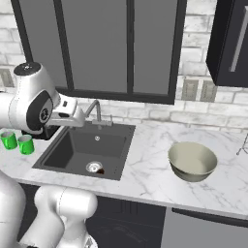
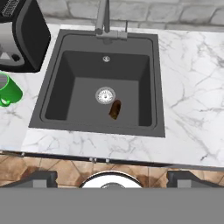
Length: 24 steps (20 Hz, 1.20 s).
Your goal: Clear the mugs and bowl far away from the sink.
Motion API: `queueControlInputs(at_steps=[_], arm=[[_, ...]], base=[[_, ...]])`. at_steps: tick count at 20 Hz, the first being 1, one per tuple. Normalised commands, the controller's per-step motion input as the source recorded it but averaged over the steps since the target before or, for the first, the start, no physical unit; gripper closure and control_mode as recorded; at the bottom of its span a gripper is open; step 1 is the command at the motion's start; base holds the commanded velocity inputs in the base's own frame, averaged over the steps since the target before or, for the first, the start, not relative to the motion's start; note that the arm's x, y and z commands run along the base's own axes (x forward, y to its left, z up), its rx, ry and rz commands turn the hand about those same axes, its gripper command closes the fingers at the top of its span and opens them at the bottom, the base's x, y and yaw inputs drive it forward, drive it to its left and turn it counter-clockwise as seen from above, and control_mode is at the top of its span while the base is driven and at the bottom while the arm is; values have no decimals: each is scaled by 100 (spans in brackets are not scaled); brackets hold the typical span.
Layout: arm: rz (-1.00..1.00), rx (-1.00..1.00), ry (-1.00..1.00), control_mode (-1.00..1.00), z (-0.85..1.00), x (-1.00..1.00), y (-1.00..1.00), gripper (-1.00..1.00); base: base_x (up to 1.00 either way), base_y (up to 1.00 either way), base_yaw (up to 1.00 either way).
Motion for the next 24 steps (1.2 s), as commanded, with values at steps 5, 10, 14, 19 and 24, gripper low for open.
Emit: queueControlInputs(at_steps=[5, 10, 14, 19, 24], arm=[[0, -1, 2, -100, 50, -23, 15, -100], [0, 0, 0, 100, 19, -16, 4, -100], [0, 0, 0, 100, 0, 0, 0, -100], [0, 0, 0, 100, 0, 0, 0, -100], [0, 0, 0, 100, 0, 0, 0, -100]], base=[[0, 0, 0], [-16, 17, 0], [-28, 83, 0], [-5, 80, 0], [1, 27, 0]])
